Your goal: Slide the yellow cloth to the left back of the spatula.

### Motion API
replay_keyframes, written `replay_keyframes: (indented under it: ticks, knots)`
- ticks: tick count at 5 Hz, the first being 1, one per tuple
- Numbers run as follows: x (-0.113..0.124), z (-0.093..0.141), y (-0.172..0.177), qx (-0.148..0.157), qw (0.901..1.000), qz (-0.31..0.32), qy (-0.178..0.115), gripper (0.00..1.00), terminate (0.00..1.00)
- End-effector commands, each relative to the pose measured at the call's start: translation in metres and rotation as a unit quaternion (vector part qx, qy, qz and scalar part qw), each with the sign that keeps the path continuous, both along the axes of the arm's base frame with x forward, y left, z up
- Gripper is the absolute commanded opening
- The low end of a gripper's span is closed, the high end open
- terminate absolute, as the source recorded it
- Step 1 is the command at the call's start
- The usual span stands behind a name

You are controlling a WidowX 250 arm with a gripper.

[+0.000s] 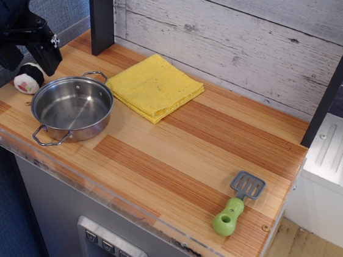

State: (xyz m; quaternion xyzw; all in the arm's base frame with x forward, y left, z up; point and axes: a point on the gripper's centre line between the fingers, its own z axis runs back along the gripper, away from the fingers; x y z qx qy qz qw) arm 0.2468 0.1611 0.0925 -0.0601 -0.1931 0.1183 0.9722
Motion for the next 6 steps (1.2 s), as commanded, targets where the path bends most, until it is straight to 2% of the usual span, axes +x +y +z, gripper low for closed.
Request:
replay_keyframes:
  ticks: [1,2,4,5,6]
  knots:
    - [0.000,0.000,0.000,0.000,1.0000,0.000,0.000,1.00,0.00]
    - [0.037,0.019,-0.022,0.014,0.9991,-0.026,-0.029,1.00,0.00]
    - [0.080,0.030,-0.032,0.025,0.9977,-0.048,-0.041,1.00,0.00]
    - [0.105,0.031,-0.042,0.052,0.9952,-0.075,-0.035,1.00,0.00]
    - [0.127,0.024,-0.051,0.049,0.9938,-0.094,-0.034,1.00,0.00]
